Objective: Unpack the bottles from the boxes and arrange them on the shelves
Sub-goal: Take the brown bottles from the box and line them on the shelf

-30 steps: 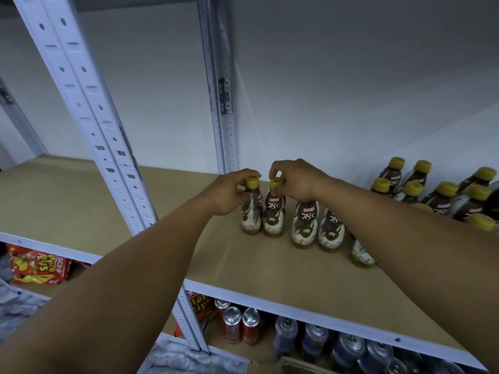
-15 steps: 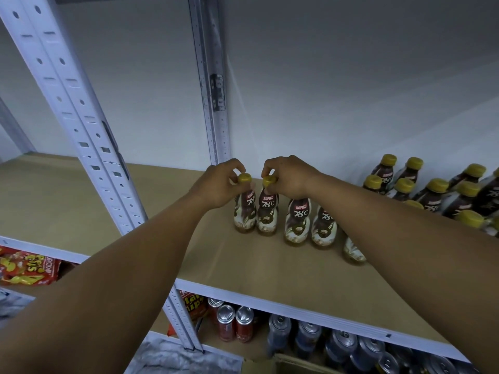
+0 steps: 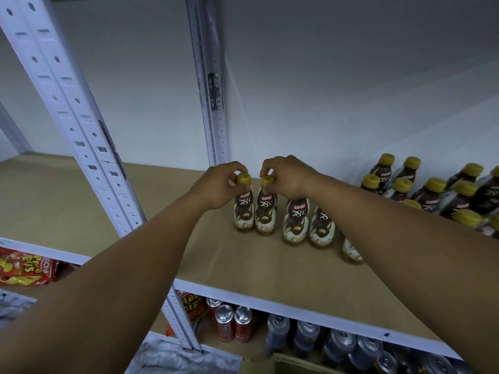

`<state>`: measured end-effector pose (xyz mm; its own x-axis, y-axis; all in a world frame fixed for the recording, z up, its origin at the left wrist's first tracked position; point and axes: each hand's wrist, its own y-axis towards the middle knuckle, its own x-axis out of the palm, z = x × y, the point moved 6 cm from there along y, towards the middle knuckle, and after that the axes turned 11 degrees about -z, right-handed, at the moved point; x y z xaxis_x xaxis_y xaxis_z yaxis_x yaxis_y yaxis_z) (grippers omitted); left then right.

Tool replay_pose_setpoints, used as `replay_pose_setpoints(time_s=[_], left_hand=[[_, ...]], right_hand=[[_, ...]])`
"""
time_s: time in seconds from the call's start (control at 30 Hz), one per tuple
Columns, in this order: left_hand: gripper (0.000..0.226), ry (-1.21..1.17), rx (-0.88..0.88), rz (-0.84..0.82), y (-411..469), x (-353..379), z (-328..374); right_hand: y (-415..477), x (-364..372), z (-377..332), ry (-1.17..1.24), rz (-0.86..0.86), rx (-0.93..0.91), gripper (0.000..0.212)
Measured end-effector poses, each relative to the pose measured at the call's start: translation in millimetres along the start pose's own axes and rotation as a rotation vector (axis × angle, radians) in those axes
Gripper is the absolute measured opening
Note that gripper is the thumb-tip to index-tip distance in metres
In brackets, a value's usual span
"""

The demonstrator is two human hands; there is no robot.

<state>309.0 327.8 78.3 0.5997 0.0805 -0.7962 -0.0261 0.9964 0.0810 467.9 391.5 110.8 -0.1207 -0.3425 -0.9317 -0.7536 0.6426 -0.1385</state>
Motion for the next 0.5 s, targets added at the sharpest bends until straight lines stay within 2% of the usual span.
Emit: replay_pose_setpoints(time_s=[0.07, 0.23, 0.5], left_hand=[[0.024, -0.007, 0.006, 0.004, -0.6, 1.4, -0.7], [0.041, -0.066, -0.019, -0.047, -3.5, 2.9, -3.3], [0.042, -0.049, -0.024, -0.041, -5.7, 3.6, -1.5]], right_hand=[[0.0, 0.3, 0.7, 0.004, -0.001, -0.001, 0.033], [1.8, 0.8, 1.3, -0.001, -0.007, -0.012, 0.032], [4.3, 0.6, 3.9, -0.024, -0.028, -0.020, 0.035]])
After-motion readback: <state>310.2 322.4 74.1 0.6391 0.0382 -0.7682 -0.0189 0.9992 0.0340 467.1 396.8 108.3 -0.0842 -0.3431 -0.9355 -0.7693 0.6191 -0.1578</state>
